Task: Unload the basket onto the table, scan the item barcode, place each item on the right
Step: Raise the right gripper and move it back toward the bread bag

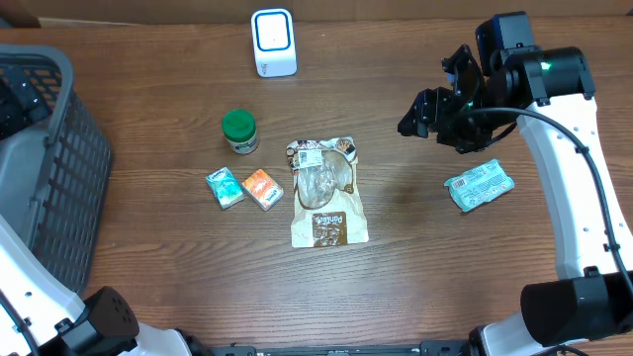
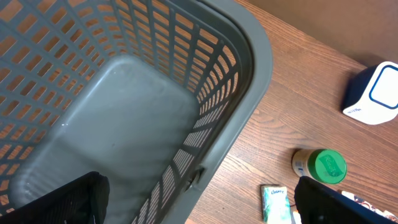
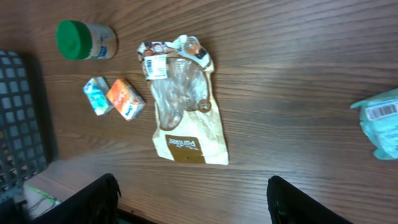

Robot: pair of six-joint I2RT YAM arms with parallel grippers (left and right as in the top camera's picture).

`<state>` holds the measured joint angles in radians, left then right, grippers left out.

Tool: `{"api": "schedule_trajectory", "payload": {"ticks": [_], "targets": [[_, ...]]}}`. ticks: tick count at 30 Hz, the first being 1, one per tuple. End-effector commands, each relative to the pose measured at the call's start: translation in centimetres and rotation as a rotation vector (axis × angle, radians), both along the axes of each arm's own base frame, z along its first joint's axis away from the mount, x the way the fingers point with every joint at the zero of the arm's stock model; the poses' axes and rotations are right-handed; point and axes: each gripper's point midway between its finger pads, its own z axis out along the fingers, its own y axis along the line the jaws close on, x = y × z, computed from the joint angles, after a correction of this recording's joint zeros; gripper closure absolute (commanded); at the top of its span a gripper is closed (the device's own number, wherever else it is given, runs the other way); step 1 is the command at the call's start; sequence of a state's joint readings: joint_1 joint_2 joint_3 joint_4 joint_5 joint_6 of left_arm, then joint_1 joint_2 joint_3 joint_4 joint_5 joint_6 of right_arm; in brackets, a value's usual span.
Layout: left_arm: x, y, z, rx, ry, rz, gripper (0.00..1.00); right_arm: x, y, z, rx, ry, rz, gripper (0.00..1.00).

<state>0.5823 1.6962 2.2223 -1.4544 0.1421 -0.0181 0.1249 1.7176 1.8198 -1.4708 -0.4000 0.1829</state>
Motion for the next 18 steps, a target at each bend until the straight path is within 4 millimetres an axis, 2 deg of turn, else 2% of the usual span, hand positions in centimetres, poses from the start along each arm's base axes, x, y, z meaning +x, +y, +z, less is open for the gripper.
{"api": "schedule_trajectory", "payload": {"ticks": [1, 11, 18], "targets": [[0.0, -0.4, 0.5, 0.018, -0.010, -0.027, 0.00, 0.3, 0.7, 2.5, 0.051, -0.073, 0.015, 0.27], [0.0, -0.4, 0.5, 0.018, -0.010, -0.027, 0.00, 1.0, 0.9, 6.0, 0.066, -0.169, 0.018, 0.26], [0.0, -0.4, 0.5, 0.018, -0.010, -0.027, 0.00, 1.0, 0.9, 6.3, 0.066, -0.177, 0.019, 0.26]]}}
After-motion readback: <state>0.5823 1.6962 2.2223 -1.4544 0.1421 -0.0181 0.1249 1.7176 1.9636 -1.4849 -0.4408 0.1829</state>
